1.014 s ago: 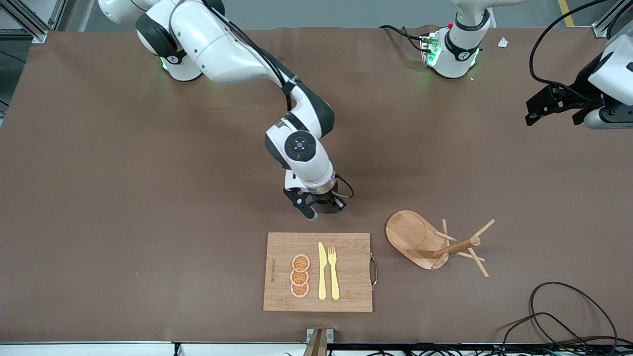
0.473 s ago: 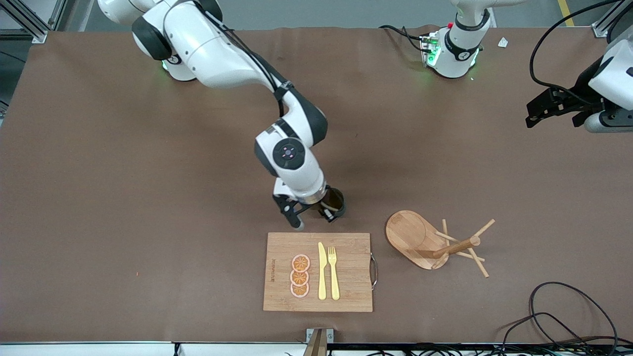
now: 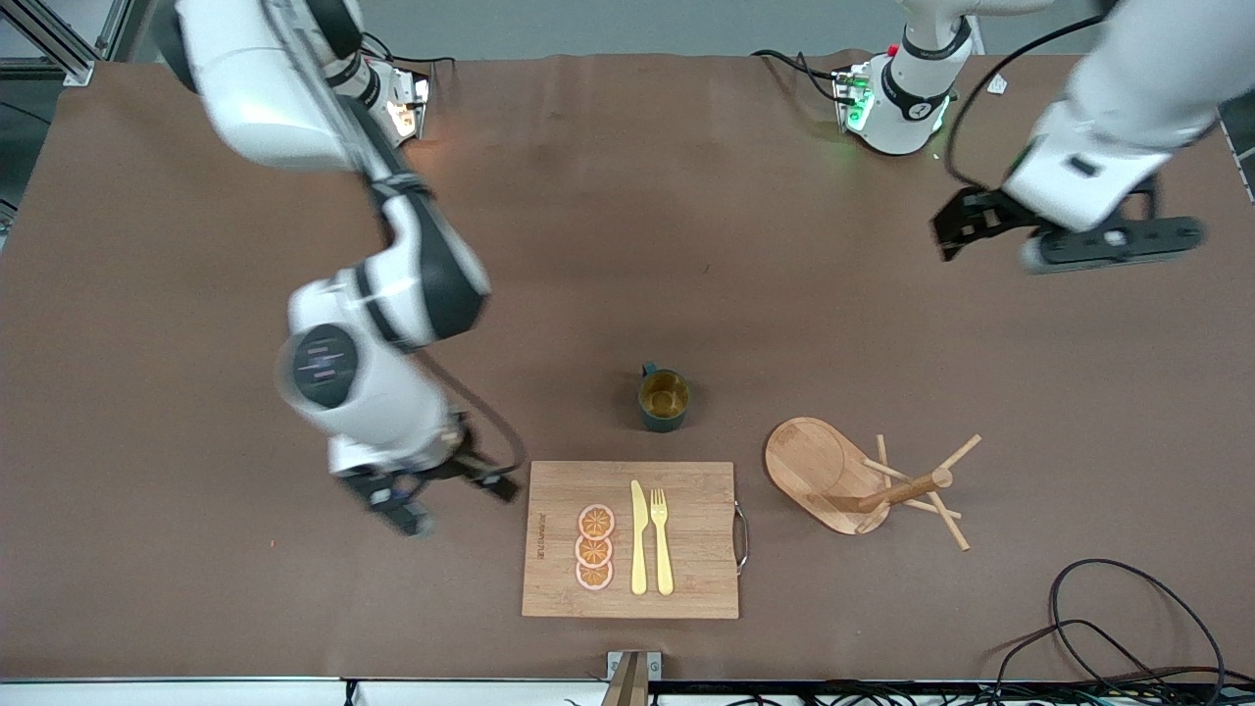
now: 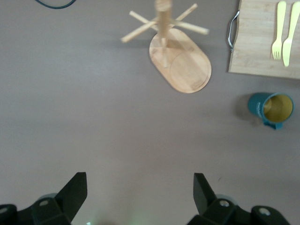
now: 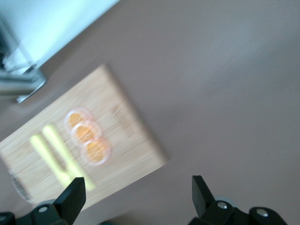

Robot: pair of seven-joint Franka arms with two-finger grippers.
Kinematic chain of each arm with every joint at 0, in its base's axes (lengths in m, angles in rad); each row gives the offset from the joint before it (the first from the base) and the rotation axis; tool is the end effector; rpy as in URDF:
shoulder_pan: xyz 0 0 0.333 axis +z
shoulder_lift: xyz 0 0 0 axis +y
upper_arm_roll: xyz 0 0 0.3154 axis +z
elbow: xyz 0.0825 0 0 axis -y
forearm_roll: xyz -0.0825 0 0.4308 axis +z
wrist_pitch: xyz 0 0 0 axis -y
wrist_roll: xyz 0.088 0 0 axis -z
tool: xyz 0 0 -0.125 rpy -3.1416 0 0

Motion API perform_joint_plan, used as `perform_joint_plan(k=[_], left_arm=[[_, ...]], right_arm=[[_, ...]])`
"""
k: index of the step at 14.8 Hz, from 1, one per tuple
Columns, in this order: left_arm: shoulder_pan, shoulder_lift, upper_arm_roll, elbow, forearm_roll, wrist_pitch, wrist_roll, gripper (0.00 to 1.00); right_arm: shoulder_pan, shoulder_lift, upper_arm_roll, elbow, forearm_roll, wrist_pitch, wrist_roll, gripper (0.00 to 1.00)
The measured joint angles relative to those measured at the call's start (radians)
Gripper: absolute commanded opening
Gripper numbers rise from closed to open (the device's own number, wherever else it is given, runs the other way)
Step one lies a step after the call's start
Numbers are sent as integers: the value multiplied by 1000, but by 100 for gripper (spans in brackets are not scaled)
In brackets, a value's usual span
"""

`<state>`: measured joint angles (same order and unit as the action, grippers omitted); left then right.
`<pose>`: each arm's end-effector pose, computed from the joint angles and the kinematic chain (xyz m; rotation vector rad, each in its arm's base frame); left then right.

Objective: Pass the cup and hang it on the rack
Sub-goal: 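Set the mug down, open the right gripper while the left gripper approaches, then lower the left gripper over the teal mug's handle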

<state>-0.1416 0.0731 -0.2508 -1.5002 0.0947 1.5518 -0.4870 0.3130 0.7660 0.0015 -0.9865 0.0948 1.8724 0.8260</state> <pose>0.5804 -0.2216 0.5978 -3.0605 -0.1470 -0.0233 0.7763 0.2614 0.3933 -2.8911 0.7919 -0.0760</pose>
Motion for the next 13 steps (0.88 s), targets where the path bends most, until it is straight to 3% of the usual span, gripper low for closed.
perform_joint_plan(k=[6, 13], left_arm=[[-257, 178, -7, 20, 121, 151, -376, 100], [-496, 418, -7, 33, 418, 258, -808, 100]], right_arm=[[-282, -145, 1, -43, 0, -141, -509, 100], [-386, -479, 2, -332, -47, -150, -716, 100]])
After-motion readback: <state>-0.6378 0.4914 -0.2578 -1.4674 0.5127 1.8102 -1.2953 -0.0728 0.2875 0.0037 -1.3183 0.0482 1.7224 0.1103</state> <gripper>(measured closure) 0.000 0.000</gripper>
